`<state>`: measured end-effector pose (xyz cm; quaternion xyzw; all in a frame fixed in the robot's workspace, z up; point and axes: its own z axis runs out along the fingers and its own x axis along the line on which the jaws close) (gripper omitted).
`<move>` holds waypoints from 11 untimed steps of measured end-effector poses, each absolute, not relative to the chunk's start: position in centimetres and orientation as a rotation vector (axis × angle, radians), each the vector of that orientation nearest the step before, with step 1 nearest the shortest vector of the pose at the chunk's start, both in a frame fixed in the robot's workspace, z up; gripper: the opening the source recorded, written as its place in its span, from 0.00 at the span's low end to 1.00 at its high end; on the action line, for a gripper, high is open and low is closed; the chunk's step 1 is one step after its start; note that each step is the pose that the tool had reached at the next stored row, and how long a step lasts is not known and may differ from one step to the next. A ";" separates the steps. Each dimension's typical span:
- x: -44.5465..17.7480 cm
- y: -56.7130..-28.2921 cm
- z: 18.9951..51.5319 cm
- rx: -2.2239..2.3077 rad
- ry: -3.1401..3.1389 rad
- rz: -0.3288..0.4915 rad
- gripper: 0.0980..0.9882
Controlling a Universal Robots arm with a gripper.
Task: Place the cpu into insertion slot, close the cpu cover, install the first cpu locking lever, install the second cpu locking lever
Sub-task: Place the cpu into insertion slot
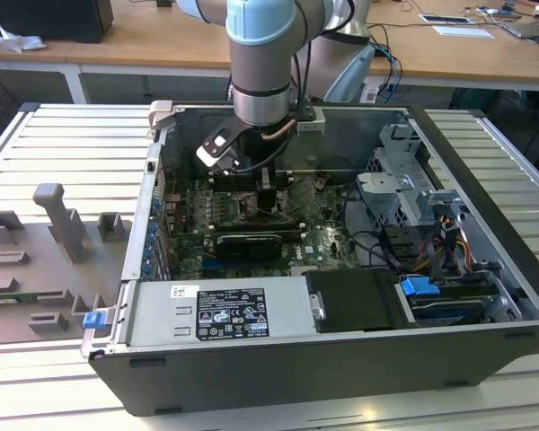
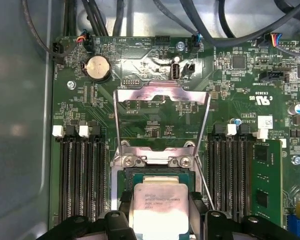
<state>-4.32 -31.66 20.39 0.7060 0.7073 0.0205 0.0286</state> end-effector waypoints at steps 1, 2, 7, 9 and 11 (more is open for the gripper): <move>-4.3 -31.6 20.3 2.178 2.183 0.063 0.48; -4.3 -31.6 20.3 2.178 2.183 0.063 0.48; -4.3 -31.6 20.3 2.178 2.183 0.063 0.48; -4.3 -31.6 20.2 2.178 2.183 0.064 0.48; -4.3 -31.6 20.2 2.178 2.183 0.063 0.50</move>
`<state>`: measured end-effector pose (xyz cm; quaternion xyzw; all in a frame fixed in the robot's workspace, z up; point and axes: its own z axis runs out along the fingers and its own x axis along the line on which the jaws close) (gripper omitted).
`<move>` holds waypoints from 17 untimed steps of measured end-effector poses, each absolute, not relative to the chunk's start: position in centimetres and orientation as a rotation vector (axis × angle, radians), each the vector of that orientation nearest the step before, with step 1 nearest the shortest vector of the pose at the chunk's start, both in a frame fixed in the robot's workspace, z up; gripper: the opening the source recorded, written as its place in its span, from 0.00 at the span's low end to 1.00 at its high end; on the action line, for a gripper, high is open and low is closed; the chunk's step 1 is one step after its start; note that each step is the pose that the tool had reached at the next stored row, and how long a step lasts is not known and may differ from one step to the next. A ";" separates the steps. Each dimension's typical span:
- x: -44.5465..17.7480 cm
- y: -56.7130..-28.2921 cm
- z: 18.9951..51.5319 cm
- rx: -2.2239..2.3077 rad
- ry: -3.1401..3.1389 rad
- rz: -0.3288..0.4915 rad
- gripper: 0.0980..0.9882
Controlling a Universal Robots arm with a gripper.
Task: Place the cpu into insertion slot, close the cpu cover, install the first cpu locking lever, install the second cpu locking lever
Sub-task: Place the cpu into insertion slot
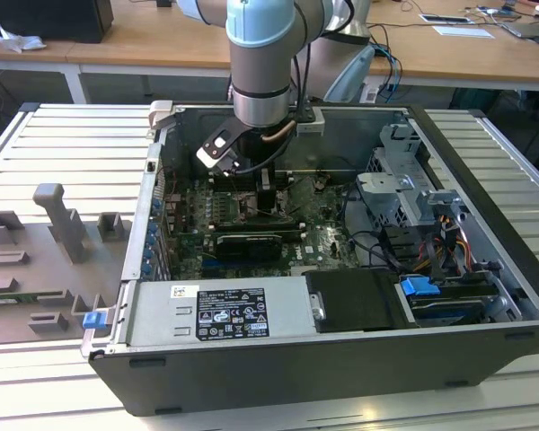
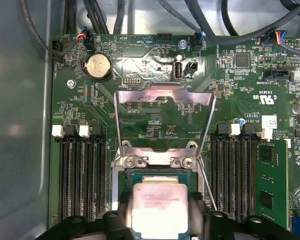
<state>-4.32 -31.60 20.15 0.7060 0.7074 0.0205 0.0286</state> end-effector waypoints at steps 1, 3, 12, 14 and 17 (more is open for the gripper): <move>-4.3 -31.6 20.1 2.179 2.183 0.065 0.57; -4.3 -31.6 20.6 2.179 2.183 0.065 0.57; -4.3 -31.6 21.4 2.178 2.183 0.063 0.07; -4.3 -31.6 21.5 2.178 2.183 0.062 0.01; -4.3 -31.6 21.5 2.179 2.183 0.063 0.01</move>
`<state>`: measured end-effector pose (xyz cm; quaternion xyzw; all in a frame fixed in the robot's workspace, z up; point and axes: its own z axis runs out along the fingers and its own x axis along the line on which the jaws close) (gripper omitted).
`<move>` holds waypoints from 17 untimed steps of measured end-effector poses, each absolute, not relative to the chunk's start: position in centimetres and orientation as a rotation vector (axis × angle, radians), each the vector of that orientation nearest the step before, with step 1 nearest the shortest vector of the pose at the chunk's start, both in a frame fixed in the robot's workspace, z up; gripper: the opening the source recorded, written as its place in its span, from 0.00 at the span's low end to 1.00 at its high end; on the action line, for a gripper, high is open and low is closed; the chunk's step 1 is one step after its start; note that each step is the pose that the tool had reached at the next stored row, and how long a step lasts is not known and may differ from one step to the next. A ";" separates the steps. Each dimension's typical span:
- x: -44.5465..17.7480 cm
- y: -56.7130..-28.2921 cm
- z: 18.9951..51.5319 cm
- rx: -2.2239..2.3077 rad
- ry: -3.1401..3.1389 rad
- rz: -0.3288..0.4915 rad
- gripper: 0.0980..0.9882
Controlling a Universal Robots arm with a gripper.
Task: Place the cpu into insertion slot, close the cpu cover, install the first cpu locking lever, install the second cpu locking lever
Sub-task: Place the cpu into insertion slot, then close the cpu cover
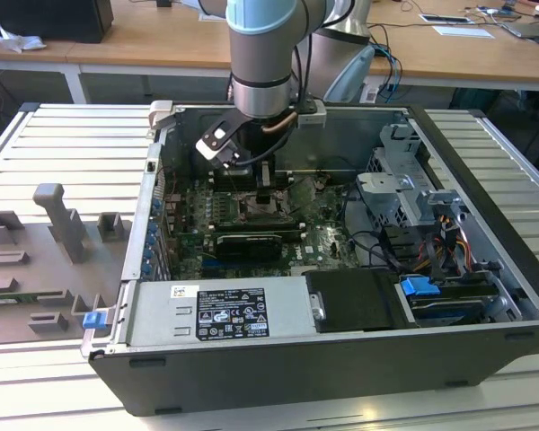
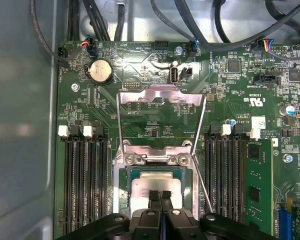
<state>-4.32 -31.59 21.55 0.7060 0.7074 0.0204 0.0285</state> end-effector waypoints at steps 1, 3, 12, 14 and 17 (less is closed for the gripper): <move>-4.3 -31.6 21.6 2.178 2.183 0.062 0.01; -4.3 -31.6 21.7 2.178 2.183 0.062 0.01; -4.2 -31.6 22.5 2.180 2.184 0.060 0.01; -3.8 -31.6 22.6 2.181 2.185 0.057 0.01; -3.2 -31.6 22.6 2.182 2.187 0.055 0.01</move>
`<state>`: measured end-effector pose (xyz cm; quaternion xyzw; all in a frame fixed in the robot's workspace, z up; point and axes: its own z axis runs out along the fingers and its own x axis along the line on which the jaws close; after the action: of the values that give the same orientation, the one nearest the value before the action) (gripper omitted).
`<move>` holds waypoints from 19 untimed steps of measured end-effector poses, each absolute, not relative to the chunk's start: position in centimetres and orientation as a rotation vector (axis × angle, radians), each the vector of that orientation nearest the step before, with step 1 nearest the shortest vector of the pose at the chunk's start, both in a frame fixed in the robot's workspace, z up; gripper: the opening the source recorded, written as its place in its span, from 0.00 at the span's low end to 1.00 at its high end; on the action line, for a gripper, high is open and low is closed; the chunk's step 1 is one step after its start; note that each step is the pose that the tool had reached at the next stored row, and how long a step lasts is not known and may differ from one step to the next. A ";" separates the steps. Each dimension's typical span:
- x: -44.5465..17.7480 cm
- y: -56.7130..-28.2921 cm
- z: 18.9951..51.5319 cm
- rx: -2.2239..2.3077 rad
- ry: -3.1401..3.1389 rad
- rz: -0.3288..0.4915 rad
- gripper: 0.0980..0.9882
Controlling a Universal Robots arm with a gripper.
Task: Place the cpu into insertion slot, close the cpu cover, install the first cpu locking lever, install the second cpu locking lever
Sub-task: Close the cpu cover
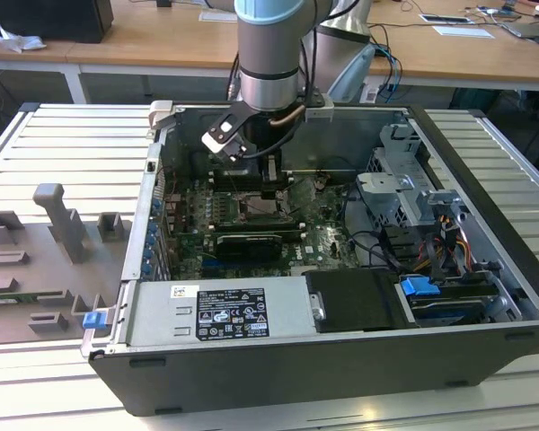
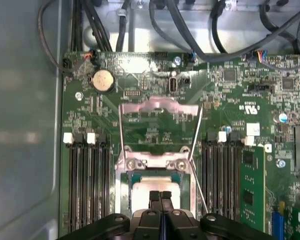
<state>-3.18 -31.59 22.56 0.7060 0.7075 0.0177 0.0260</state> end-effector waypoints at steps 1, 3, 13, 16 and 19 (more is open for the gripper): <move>-2.9 -31.6 22.6 2.183 2.187 0.053 0.01; -2.8 -31.6 22.7 2.183 2.187 0.053 0.01; -1.7 -31.6 22.9 2.184 2.187 0.053 0.01; -1.7 -31.6 23.2 2.184 2.187 0.053 0.01; -1.7 -31.6 24.2 2.184 2.187 0.053 0.01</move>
<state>-1.70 -31.59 24.23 0.7064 0.7072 0.0170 0.0253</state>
